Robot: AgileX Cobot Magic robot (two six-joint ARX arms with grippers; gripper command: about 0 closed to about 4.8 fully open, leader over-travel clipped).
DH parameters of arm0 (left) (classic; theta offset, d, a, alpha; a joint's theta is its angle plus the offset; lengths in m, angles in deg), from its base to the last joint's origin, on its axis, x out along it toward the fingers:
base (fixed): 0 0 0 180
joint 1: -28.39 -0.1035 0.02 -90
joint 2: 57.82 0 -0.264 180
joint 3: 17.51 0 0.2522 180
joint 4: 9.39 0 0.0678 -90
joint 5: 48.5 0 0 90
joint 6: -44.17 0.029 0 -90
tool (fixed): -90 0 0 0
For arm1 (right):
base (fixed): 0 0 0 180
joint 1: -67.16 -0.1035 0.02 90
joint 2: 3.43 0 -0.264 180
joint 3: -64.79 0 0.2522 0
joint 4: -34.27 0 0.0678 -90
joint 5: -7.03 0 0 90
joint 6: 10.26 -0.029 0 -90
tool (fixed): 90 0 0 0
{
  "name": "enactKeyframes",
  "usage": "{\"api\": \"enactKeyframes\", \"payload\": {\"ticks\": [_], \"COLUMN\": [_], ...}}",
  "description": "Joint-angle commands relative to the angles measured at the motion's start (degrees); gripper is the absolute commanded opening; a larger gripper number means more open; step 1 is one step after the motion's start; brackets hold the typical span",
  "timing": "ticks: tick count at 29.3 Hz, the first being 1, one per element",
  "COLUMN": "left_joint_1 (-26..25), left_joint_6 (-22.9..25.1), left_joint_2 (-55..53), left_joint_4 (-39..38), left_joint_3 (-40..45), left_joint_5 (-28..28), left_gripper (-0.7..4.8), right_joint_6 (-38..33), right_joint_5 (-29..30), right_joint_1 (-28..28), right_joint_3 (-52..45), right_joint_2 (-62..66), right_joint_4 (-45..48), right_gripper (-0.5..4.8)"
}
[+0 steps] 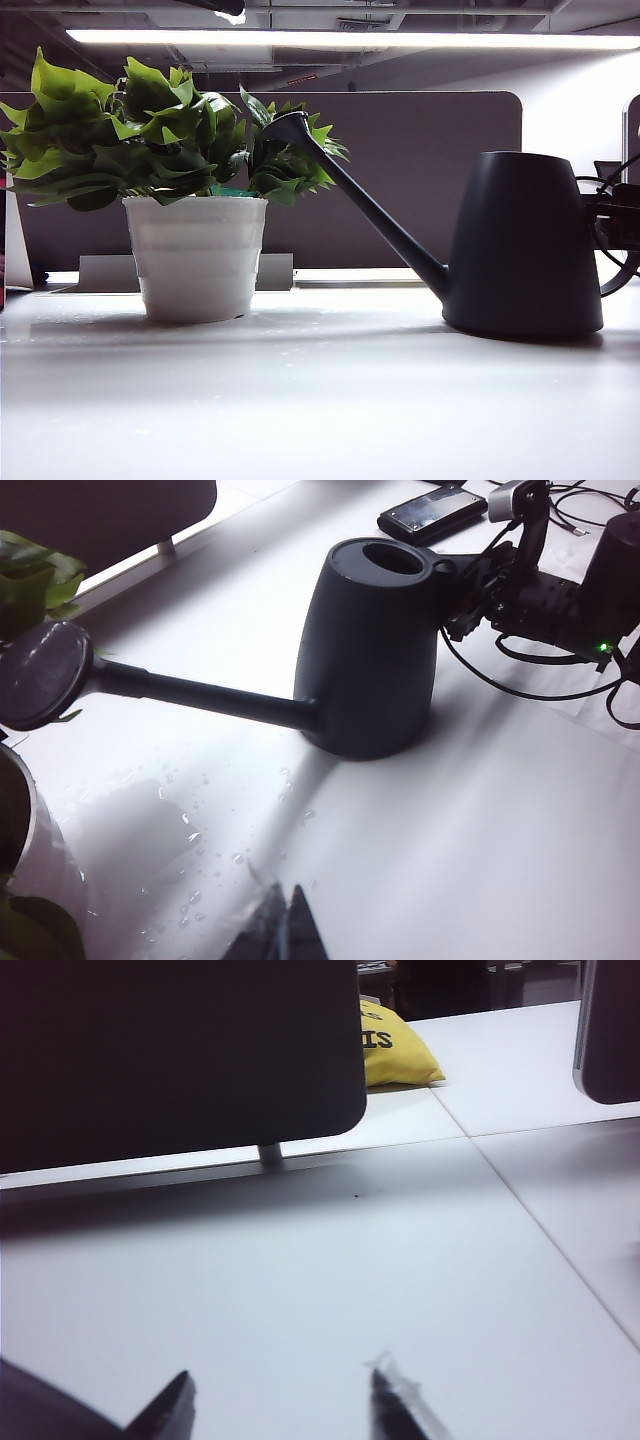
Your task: Pick up the watering can from the table, water the potted plant, and put the can back.
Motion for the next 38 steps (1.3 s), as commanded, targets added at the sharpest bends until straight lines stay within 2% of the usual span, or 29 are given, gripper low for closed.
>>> {"api": "enactKeyframes", "payload": {"ticks": [1,3,8,17,18,19,20,21,22,27,34,38], "left_joint_1": [0.09,0.09,0.09,0.09,0.09,0.09,0.09,0.09,0.09,0.09,0.09,0.09], "left_joint_6": [0.22,0.2,-0.07,-0.61,-1.31,-1.86,-2.38,-3.21,-3.85,-7.15,-10.86,-16.02], "left_joint_2": [0.04,0.04,0.07,0.13,0.22,0.39,0.48,0.96,1.33,6.21,17.09,25.31], "left_joint_4": [0.66,0.66,0.59,0.61,0.59,0.55,0.59,0.52,0.61,0.22,-4.83,-4.37], "left_joint_3": [0.04,0.04,0.04,0.04,0.04,0.04,0.04,0.04,0.04,0.04,1.07,6.67], "left_joint_5": [-0.07,-0.07,-0.07,-0.07,-0.07,-0.02,0.15,1.03,2.16,7.34,8.15,9.18], "left_gripper": [-0.06,-0.06,-0.06,-0.06,-0.06,-0.06,-0.06,-0.06,-0.06,-0.06,-0.06,-0.06], "right_joint_6": [-0.17,0.35,4.57,4.74,4.7,4.68,4.68,4.72,4.72,4.72,3.98,3.65], "right_joint_5": [2.34,2.27,2.21,2.1,2.12,2.34,2.56,3.17,3.54,3.52,3.74,3.74], "right_joint_1": [0.04,0.04,0.04,-0.11,-0.17,-0.17,-0.17,-0.22,-0.22,-0.22,-0.35,-0.35], "right_joint_3": [-0.02,-0.59,-3.39,-8.9,-8.98,-8.96,-8.92,-8.9,-8.9,-8.87,-8.92,-8.96], "right_joint_2": [-1.11,-2.14,-6.25,-21.42,-23.91,-26.14,-28.52,-31.69,-34.16,-49.22,-72.39,-85.05], "right_joint_4": [0.59,-0.2,-4.61,-21.92,-25.18,-28.26,-31.61,-35.8,-38.77,-53.9,-72.7,-81.72], "right_gripper": [2.79,3.06,3.07,3.06,2.93,2.36,1.34,-0.08,0.06,-0.08,-0.08,-0.08]}}
